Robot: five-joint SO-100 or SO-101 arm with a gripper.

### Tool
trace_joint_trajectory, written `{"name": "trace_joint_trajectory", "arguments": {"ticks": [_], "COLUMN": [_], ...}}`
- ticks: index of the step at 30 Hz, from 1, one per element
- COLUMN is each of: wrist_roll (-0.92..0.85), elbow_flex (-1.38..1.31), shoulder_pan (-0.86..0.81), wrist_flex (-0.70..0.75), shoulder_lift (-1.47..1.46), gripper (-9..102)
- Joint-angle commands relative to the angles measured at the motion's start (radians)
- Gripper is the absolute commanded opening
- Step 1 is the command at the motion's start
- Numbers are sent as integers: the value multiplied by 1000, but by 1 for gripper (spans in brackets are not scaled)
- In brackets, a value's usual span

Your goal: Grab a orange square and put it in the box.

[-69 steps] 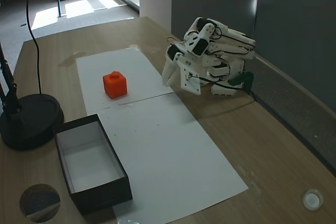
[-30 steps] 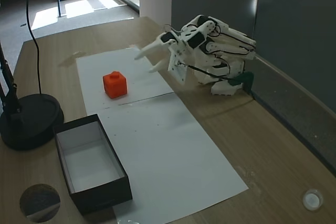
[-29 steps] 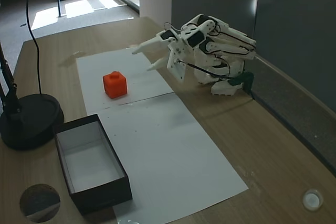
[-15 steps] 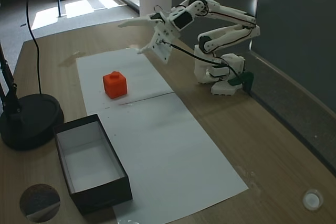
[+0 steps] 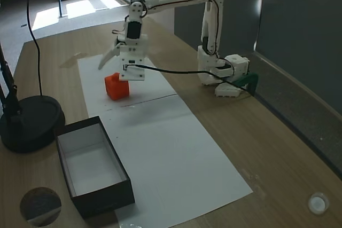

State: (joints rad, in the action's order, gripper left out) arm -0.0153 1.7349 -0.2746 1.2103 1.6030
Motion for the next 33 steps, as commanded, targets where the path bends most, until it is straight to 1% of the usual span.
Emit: {"name": "trace_joint_trajectory", "arguments": {"ticks": [1,8,10,13,15,19,22,26,30,33], "wrist_roll": [5,-3,-3,3,5,5,5,5,3,-2], "elbow_flex": [-117,-169,-186,-215,-235,-322,-483,-810,-1132,-1267], "shoulder_pan": [-20,-18,-17,-14,-9,-8,8,86,236,383], "wrist_flex": [2,-2,-2,0,0,20,98,238,337,380], "shoulder_lift": [-67,-202,-224,-241,-236,-229,-229,-229,-236,-244], "gripper": [41,40,34,18,10,9,9,9,9,9]}}
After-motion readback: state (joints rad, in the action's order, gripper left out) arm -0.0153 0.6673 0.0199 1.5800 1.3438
